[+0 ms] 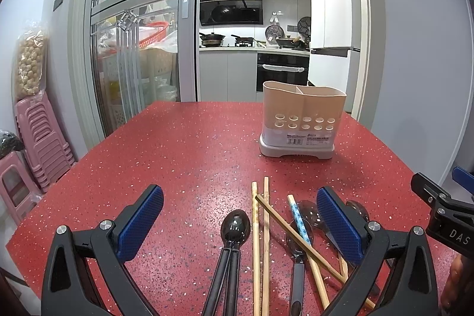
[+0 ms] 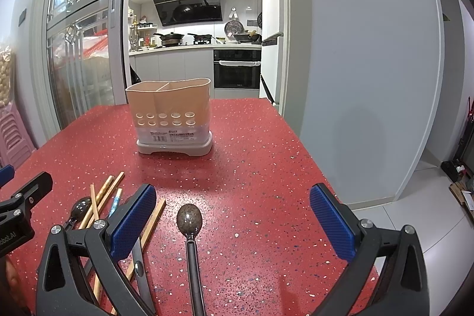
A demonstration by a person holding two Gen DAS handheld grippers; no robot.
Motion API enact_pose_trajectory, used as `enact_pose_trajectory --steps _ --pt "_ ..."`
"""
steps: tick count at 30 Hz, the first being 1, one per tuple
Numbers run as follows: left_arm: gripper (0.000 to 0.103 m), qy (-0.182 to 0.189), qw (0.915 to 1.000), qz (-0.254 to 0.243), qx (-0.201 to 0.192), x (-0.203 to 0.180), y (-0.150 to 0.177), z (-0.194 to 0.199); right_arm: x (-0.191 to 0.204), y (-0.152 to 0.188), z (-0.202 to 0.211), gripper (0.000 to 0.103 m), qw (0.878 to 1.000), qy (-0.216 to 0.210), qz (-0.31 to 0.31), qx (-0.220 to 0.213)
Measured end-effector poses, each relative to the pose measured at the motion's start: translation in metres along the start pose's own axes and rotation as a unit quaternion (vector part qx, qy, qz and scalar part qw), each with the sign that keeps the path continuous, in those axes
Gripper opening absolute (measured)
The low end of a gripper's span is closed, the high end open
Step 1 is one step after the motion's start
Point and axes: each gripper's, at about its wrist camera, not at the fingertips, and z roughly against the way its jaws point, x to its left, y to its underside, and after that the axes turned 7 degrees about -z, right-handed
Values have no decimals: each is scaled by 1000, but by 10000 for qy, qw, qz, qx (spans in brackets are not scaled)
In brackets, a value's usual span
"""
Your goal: Organize utensils
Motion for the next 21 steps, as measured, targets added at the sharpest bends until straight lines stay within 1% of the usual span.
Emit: enact_pose_trajectory --steps 21 --pt "103 4 10000 41 -71 4 -2 3 0 1 6 103 10000 -13 11 -81"
